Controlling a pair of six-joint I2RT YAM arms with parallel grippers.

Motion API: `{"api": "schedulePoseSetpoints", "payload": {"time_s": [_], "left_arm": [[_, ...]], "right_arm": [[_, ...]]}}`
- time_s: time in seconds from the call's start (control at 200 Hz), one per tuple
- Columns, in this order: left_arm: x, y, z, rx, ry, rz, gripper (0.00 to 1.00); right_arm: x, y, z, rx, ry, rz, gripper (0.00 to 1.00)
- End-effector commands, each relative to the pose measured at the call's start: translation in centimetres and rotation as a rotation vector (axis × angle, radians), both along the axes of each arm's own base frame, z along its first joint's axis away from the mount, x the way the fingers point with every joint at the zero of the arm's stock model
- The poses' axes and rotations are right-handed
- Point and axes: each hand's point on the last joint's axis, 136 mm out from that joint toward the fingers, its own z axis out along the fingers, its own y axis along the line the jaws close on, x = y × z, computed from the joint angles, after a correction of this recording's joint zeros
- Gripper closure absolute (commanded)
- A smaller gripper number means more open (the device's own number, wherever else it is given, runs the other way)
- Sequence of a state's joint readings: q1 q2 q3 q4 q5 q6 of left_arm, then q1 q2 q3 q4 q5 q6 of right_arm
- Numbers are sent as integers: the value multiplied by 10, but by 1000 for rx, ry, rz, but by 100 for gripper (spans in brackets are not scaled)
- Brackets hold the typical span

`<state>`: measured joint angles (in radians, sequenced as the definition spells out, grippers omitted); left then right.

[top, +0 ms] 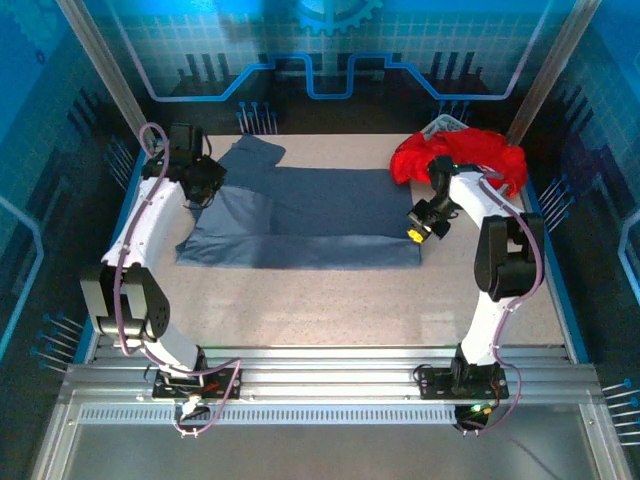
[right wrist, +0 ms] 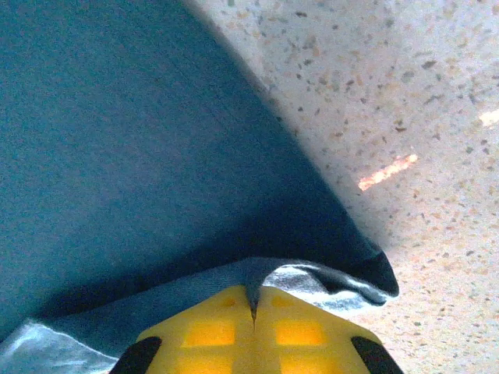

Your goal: Fold and stack the t-shirts

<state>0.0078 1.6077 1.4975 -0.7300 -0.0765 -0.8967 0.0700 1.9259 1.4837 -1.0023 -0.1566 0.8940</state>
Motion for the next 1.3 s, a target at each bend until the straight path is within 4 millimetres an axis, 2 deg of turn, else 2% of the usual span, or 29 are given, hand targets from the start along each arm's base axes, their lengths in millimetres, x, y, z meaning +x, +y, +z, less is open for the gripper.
{"api": "schedulePoseSetpoints", "payload": {"time_s": [0.0,0.48,0.72,0.835,0.855,0.865,0.92,0.985,1.03,1.11,1.18,1.296], "left_arm": [[11,4,9,3,-34,-13,100],[23,15,0,-8,-40,23,100],[48,10,-14,-41,-55,-17,100],[62,7,-26,-55,-46,-50,100],[64,6,-28,-55,-43,-57,100],[65,6,-29,-54,-40,-60,99],[66,8,-33,-41,-20,-68,74],[61,13,-30,-10,-5,-61,45],[52,17,-28,3,8,-51,38],[28,26,-33,-11,61,-16,36],[3,31,-47,-55,109,7,37],[-27,29,-88,-174,187,25,50]], "right_arm": [[5,-9,-1,-23,17,-16,100],[19,-11,-11,-32,20,-12,100],[29,-10,-25,-38,34,-11,100],[34,-8,-31,-30,31,-4,100],[35,-8,-31,-26,24,2,96],[36,-8,-31,-24,20,3,93],[39,-8,-28,-20,-3,17,75],[41,-8,-18,-23,-39,42,58],[41,-10,-9,-38,-70,53,50],[33,-13,9,-56,-125,69,43],[21,-9,17,-63,-154,96,42],[-4,10,11,-19,-169,152,52]]}}
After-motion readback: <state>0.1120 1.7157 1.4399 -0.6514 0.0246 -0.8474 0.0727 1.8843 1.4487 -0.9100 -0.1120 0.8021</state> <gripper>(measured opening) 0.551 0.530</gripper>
